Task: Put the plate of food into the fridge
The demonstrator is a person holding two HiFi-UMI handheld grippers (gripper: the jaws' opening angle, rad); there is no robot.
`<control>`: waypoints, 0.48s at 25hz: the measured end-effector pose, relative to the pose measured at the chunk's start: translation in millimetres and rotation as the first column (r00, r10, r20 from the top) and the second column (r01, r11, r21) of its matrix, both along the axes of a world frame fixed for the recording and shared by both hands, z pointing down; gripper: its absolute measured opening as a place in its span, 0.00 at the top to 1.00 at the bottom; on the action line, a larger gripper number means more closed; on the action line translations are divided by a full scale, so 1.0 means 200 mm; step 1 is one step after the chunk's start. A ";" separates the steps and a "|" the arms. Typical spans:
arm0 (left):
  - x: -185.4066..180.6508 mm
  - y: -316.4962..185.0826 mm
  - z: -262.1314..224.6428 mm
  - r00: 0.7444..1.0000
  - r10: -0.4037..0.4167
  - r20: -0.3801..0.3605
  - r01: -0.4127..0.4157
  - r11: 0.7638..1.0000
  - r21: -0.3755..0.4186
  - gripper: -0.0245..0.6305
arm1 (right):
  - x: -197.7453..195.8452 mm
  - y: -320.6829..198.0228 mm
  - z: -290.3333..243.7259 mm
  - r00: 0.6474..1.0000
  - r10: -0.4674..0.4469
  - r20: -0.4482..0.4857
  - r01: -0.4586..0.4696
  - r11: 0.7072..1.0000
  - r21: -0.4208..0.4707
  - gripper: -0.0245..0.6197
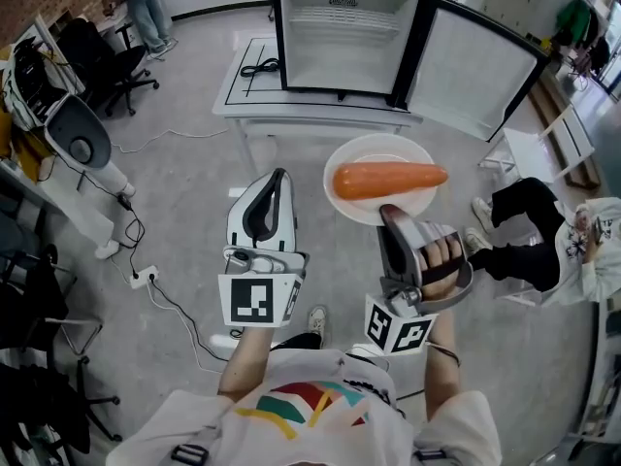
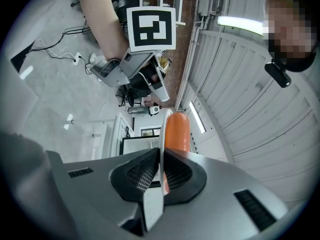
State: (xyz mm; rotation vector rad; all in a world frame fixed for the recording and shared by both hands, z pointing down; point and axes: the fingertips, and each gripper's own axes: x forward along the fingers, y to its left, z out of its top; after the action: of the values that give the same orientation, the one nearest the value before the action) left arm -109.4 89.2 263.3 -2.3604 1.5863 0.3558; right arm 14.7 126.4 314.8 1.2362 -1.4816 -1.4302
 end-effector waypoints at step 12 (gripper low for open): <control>-0.08 -0.33 0.02 1.000 0.009 -0.018 -0.010 1.000 -0.018 0.95 | -0.06 -0.31 0.00 0.999 0.028 -0.017 -0.028 1.000 -0.011 0.93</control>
State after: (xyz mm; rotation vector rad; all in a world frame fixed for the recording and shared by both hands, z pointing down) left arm -126.2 23.4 268.3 -2.3851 1.5930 0.3671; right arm 3.1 64.7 314.4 1.2299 -1.4537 -1.4091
